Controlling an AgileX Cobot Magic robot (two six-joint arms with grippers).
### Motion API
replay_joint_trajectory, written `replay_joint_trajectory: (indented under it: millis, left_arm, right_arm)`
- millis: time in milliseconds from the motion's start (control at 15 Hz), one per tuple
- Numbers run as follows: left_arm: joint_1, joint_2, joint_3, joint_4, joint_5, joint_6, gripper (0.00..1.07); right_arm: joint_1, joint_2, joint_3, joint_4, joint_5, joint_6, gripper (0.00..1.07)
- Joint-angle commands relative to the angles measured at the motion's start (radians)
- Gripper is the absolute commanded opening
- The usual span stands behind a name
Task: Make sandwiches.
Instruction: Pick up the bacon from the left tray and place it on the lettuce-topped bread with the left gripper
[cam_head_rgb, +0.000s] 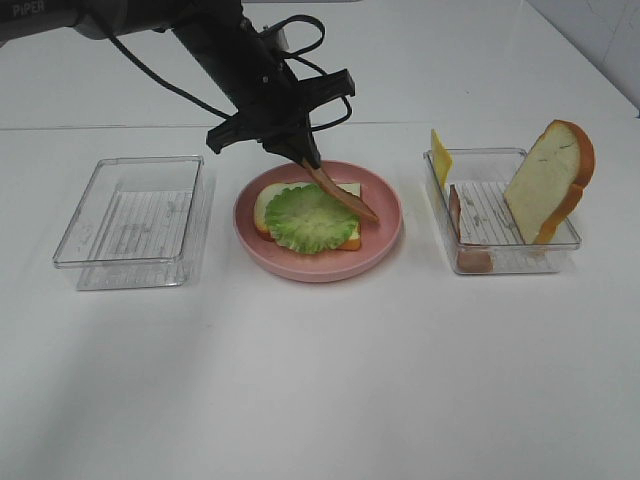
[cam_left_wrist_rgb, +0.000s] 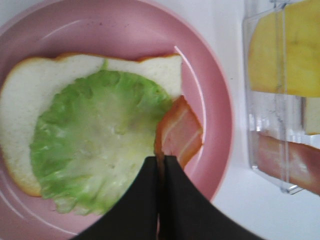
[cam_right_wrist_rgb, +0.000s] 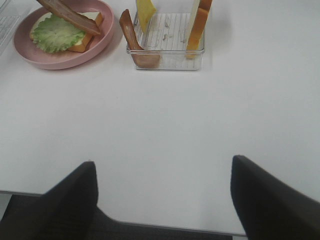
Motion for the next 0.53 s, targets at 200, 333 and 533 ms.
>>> replay_joint_trajectory:
  millis: [200,333,533]
  left_arm:
    - [-0.001,-0.005,-0.004,0.127,0.083,0.001,0.00]
    - [-0.002,0.000,-0.004,0.127,0.074,0.002,0.00]
    - [-0.003,0.030,-0.003,0.124,0.130,0.000,0.25]
  right_arm:
    - [-0.003,-0.032,0.003,0.004,-0.004,0.002,0.73]
    - [-0.003,-0.032,0.003,0.004,-0.004,0.002,0.73]
    - [-0.003,-0.032,0.003,0.004,-0.004,0.002,0.73]
